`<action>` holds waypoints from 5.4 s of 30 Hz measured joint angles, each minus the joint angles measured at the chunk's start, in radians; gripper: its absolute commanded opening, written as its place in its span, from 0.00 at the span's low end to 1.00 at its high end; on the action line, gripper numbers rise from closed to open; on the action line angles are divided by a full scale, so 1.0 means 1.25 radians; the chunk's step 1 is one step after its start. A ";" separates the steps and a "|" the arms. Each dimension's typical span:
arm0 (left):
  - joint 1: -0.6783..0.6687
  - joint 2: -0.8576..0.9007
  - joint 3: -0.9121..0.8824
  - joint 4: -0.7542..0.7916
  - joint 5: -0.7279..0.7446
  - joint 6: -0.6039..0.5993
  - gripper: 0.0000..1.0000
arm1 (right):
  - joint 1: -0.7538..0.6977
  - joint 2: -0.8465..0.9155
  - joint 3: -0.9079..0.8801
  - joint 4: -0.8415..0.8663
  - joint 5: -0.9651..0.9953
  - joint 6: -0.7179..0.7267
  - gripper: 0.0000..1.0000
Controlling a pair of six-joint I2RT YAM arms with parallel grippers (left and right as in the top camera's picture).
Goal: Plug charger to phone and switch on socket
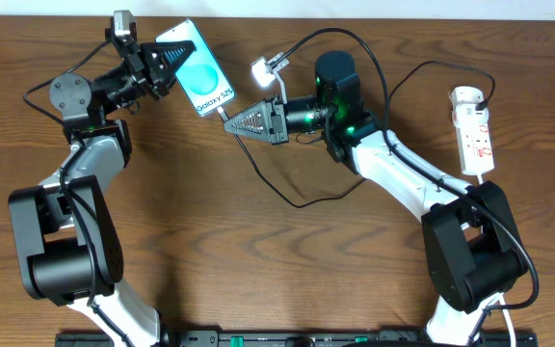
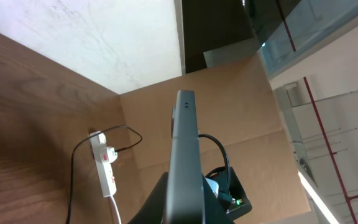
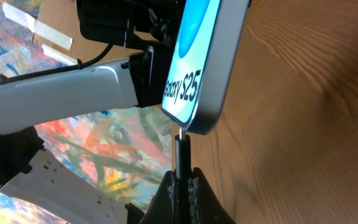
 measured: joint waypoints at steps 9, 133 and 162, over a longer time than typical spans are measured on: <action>0.000 0.000 0.000 0.000 0.000 0.000 0.07 | 0.000 0.000 0.000 0.004 0.000 0.001 0.01; 0.022 0.000 0.000 0.009 0.011 0.036 0.07 | 0.017 0.000 0.001 0.063 0.015 0.149 0.01; 0.027 0.000 0.000 0.007 -0.007 0.033 0.07 | 0.020 0.000 0.001 0.033 0.016 0.141 0.01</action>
